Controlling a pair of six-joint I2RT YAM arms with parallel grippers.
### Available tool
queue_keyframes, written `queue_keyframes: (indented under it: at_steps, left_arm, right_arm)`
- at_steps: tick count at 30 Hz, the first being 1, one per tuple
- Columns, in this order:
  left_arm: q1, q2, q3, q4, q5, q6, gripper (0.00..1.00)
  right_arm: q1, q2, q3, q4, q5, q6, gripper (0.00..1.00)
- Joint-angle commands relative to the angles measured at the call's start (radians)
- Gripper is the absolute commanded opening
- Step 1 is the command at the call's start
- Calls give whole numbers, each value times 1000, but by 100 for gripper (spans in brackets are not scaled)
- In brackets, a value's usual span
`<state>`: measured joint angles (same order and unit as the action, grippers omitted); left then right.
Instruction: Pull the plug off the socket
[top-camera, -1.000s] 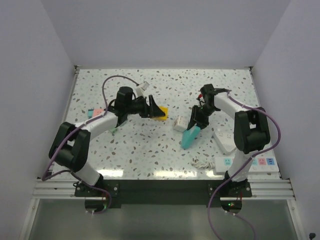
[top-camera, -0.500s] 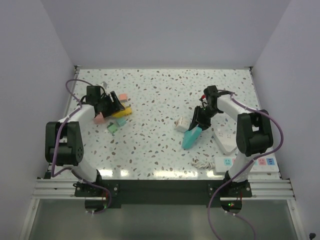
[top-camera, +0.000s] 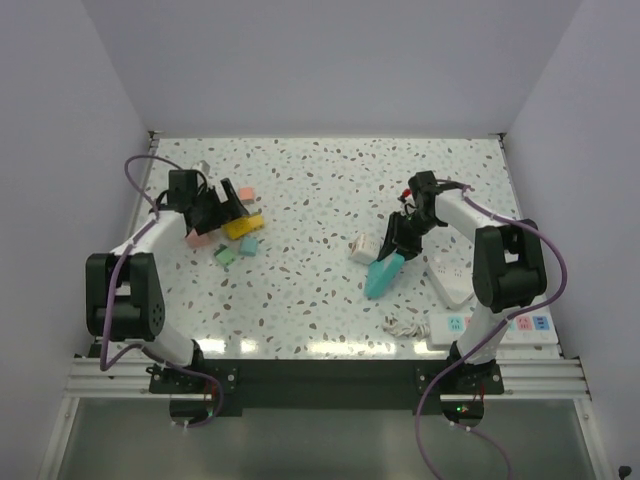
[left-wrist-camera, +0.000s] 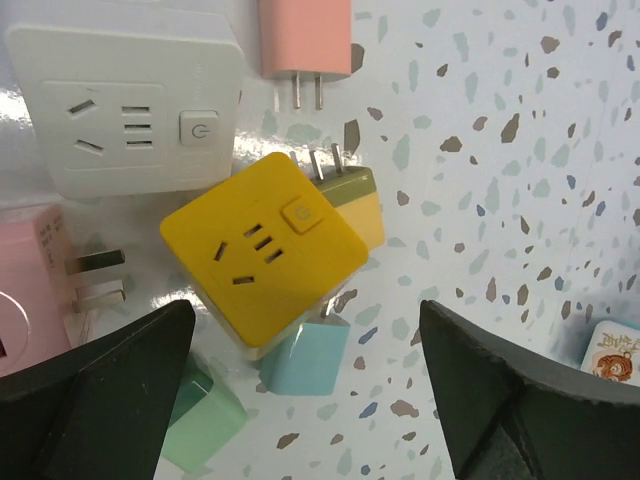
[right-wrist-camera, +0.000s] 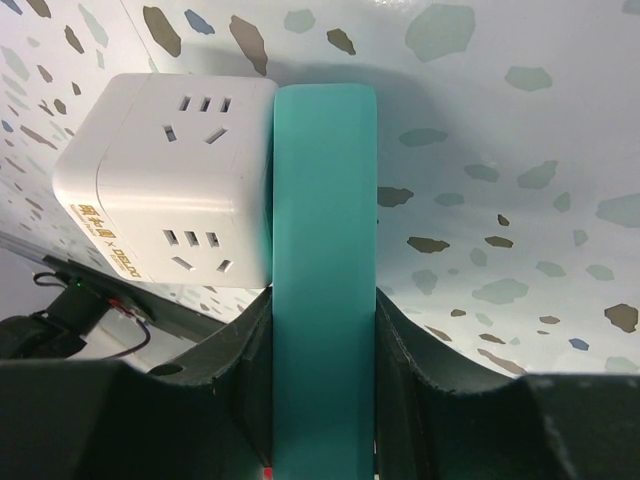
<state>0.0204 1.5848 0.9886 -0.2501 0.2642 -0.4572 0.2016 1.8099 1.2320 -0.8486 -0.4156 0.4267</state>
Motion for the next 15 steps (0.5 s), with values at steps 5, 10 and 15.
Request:
queue_keyframes:
  at_steps: [5, 10, 15]
  left_arm:
    - [-55, -106, 56, 43, 73, 6, 100]
    - [-282, -27, 125, 72, 162, -34, 100]
    - [-456, 133, 154, 218, 253, -103, 100]
  right_arm:
    - [-1, -32, -3, 25, 9, -66, 0]
    - [16, -49, -15, 43, -37, -91, 0]
    - [33, -38, -34, 66, -77, -89, 0]
